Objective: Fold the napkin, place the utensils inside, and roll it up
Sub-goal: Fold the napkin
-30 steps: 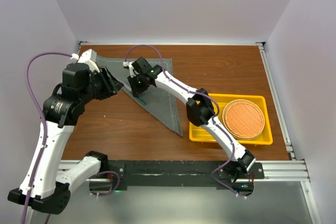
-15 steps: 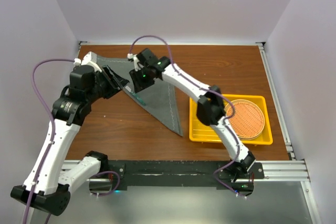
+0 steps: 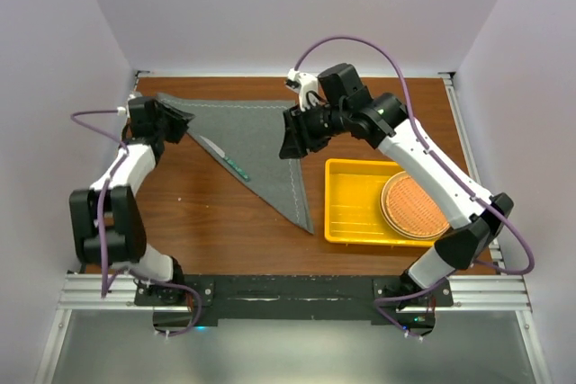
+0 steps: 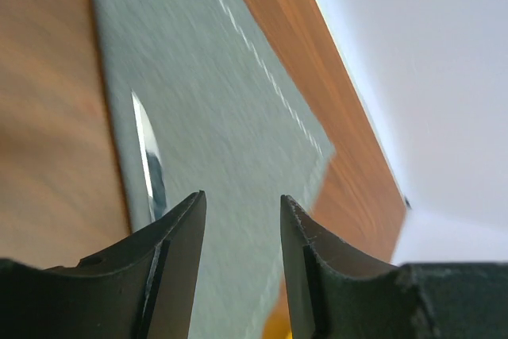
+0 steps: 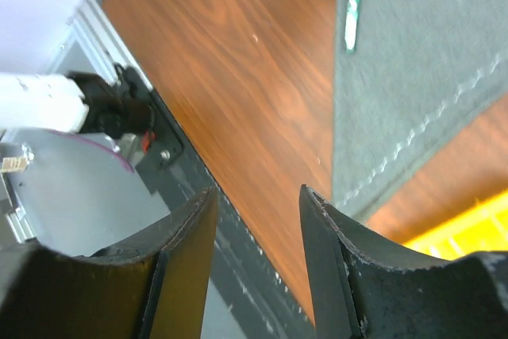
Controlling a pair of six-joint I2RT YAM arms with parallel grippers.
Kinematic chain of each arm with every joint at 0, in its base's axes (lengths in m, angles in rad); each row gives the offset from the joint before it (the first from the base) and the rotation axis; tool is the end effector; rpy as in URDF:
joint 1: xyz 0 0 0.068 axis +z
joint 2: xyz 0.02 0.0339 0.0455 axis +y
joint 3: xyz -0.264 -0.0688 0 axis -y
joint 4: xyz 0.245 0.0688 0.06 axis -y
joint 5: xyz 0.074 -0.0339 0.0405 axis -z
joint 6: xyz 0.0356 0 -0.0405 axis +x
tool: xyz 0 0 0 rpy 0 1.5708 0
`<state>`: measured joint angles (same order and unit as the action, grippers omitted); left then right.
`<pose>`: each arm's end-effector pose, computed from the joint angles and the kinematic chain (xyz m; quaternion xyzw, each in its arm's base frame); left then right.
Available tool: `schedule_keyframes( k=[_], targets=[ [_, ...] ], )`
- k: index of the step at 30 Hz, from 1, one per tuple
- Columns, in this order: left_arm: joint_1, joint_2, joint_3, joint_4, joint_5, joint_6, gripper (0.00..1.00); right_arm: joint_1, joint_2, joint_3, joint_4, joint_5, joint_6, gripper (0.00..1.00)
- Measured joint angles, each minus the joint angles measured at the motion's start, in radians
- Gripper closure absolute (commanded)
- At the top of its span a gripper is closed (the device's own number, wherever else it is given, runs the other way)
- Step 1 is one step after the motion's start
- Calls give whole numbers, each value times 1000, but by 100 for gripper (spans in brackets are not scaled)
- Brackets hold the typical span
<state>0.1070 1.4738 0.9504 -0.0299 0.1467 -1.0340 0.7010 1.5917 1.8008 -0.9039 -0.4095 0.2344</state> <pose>0.3282 0.0300 0.2484 -0.4403 0.7523 -0.2744 0.4059 0.2466 0.2267 0.4187 -0.2889 0.8427 0.3516 0.2877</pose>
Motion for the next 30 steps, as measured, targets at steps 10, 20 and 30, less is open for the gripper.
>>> schedule_keyframes(
  k=[10, 20, 30],
  targets=[
    [185, 423, 239, 238, 27, 111, 45, -160, 86, 0, -88, 10, -37, 49],
    [259, 789, 527, 283, 129, 203, 43, -298, 212, 83, -85, -8, -27, 50],
    [261, 940, 700, 367, 195, 212, 53, -301, 434, 379, -127, -14, -14, 53]
  ],
)
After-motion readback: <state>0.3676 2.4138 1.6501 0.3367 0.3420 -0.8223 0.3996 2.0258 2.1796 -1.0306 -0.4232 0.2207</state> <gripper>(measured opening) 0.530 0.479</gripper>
